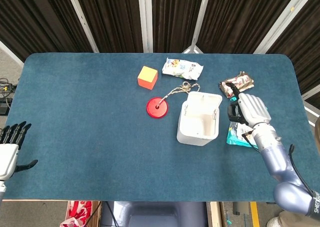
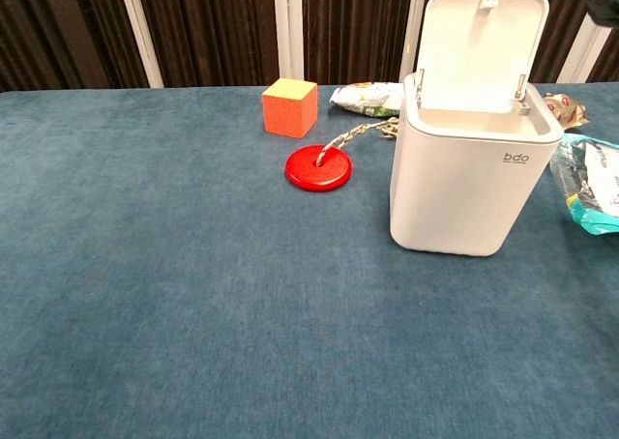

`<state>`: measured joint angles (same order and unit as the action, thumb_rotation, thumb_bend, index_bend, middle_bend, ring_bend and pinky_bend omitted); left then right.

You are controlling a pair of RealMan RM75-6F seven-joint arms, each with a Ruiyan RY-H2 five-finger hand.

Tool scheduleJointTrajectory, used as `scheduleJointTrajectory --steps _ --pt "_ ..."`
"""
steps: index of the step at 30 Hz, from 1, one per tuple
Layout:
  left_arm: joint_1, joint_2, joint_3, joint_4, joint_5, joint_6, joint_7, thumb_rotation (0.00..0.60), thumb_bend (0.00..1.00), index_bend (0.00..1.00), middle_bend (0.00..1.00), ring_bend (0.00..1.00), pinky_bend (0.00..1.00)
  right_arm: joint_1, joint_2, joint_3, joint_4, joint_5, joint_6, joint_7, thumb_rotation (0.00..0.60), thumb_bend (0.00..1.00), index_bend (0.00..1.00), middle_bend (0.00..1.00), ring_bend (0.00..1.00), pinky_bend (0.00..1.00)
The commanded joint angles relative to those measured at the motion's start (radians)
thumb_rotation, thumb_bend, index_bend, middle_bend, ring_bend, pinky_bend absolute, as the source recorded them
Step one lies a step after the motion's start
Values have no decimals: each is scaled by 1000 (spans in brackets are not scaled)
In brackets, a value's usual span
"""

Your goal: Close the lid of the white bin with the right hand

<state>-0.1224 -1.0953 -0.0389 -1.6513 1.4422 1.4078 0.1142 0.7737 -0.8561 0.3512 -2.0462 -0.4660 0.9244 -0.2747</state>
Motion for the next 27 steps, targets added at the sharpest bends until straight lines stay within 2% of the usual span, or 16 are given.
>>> scheduleJointTrajectory --steps 1,7,16,27 --pt "0 1 1 0 -1 -2 2 600 0 0 0 0 0 30 -5 -22 -17 48 -5 -33 600 701 121 760 819 784" --pt "-1 2 1 -1 -4 -2 2 600 0 0 0 0 0 56 12 -36 -60 88 -18 -38 600 705 138 760 819 784" --pt "-1 0 0 -2 -9 -3 7 600 0 0 0 0 0 42 79 -40 -168 44 -57 10 600 706 138 760 820 784" --pt "-1 0 1 -4 -10 -1 11 600 0 0 0 0 0 18 129 -101 -235 -19 -102 30 600 705 138 760 819 784"
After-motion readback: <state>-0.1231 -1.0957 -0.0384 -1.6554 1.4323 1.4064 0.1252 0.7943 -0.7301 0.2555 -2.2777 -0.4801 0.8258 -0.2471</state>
